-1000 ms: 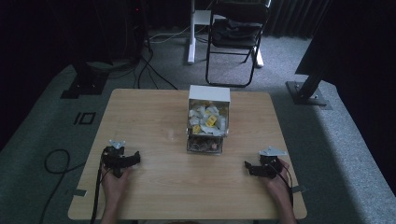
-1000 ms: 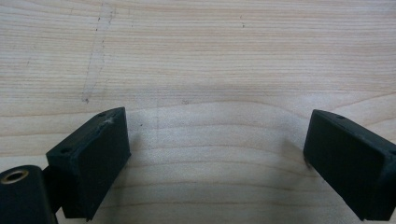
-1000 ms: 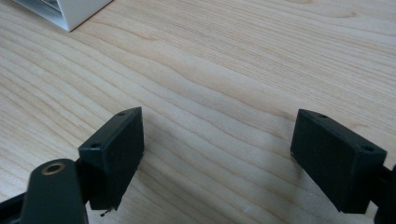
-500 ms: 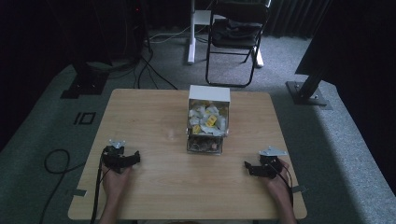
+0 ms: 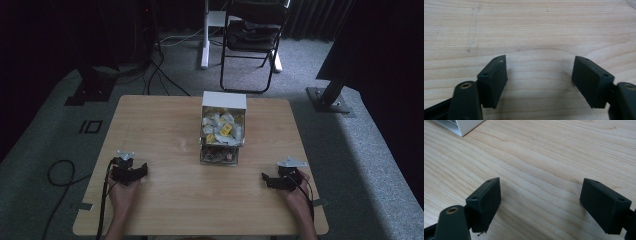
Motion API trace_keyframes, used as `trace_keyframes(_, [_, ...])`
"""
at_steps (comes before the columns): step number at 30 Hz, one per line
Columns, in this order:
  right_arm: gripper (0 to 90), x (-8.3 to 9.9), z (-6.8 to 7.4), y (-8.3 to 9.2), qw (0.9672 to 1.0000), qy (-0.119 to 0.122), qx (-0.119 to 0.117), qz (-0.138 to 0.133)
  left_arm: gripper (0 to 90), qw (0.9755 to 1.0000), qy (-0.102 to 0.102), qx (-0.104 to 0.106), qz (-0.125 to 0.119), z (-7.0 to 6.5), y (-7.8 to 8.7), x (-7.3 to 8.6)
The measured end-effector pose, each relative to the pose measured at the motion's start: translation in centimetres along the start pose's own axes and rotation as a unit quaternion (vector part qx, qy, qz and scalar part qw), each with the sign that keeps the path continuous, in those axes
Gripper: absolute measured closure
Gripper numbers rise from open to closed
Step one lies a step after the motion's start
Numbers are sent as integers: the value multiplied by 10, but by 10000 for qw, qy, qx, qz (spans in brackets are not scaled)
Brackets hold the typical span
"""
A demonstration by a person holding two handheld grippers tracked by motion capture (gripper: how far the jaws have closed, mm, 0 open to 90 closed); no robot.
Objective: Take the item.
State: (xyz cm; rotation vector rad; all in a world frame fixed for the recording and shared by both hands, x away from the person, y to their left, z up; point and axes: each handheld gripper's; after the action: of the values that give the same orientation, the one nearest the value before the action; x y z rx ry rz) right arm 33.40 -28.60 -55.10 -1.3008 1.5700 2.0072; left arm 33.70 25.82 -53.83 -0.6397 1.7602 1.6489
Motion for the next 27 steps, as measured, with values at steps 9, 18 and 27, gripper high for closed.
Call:
trace_keyframes(9, [170,0,0,0,10000,0,-2,0,343,9992,-74,361,-145,-8,15,-4])
trace_keyframes(18, [170,0,0,0,10000,0,-1,-2,343,9980,-121,487,-393,-18,34,-11])
trace_keyframes(27, [169,0,0,0,10000,-5,-1,-2,349,9962,-174,703,-479,-29,44,-17])
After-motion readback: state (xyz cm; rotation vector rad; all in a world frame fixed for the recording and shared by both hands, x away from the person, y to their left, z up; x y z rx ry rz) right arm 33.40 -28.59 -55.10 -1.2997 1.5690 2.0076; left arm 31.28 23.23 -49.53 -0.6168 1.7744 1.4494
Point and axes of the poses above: each handheld gripper's, and its own axes: y roughly backward along the jaws, x roughly out of its underside, z roughly to its left, and after that the axes turned 4 degrees about -z, right-handed
